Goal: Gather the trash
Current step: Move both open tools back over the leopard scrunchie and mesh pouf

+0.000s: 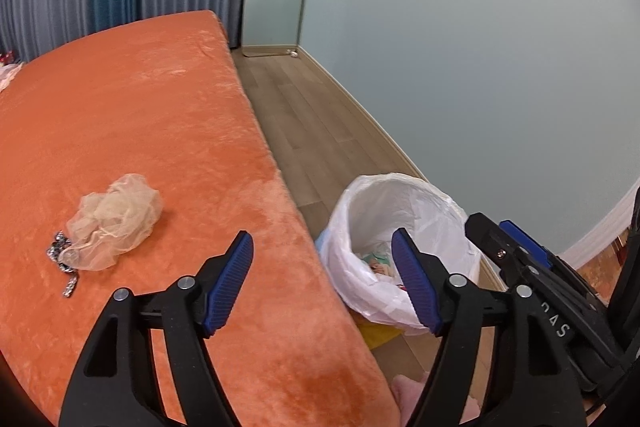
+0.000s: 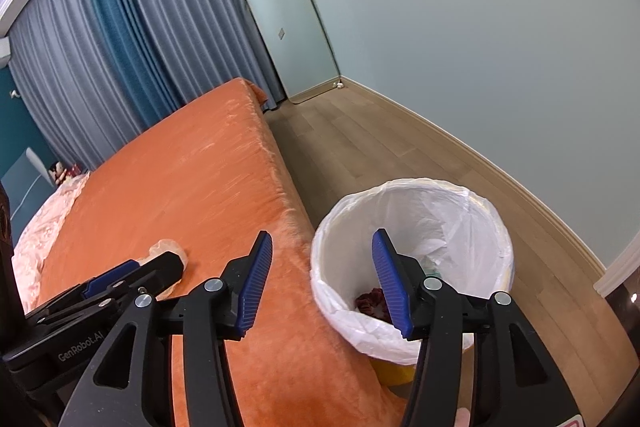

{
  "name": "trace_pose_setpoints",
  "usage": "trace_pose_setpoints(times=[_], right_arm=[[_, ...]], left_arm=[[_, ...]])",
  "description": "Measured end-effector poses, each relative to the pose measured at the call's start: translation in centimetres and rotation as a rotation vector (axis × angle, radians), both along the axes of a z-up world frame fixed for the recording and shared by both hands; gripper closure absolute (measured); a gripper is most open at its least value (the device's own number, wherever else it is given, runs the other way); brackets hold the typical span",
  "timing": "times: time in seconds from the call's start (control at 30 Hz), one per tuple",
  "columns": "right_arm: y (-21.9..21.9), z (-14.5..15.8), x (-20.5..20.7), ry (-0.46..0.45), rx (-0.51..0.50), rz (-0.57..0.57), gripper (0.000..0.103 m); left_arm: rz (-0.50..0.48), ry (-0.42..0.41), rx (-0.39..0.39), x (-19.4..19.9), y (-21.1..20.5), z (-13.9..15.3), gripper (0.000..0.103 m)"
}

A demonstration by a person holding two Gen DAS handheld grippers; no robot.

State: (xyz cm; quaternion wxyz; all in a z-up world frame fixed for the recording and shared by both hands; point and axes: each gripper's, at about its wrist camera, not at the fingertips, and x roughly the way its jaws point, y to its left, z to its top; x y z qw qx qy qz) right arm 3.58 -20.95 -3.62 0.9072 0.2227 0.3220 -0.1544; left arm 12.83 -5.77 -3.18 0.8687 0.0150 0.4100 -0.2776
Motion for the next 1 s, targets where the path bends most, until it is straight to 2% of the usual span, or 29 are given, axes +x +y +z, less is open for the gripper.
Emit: trace_pose_setpoints(times=[0.1,0.23,0.7,0.77,0.87,1.0], right_arm=[[1.3,0.2,0.6,0.004,-0.018,0.021,0.05],[3.5,0.5,1.5,0.008,-0.045,0.054,0.046],[12.1,-0.1,7.0,0.066,-0.13,0.212,0.046],[13.4,-0.4,8.0,0.078,-0.143,0.228,0.04],[14.9,-1.1,9.3,0.091,-0.138,0.25,0.037],[16.8,-3.1,12.1,0.128,-0.078,0.293,0.037]], left_arm=[[0.033,0.01,-0.002,0.6,2.0,-0.3,0.033],[0.08,0.041,-0.014,1.6,4.7,-0.8,0.025],[0.278,0.05,0.015,5.2,14.9,-3.0,0.025],[0.315,0.046,0.031,5.8,16.5,-3.5,0.025],[0.372,0.068,0.033,7.1,18.9,-4.6,0.025],[0.44,0.089,0.064,8.7,22.0,-6.5,0.025]])
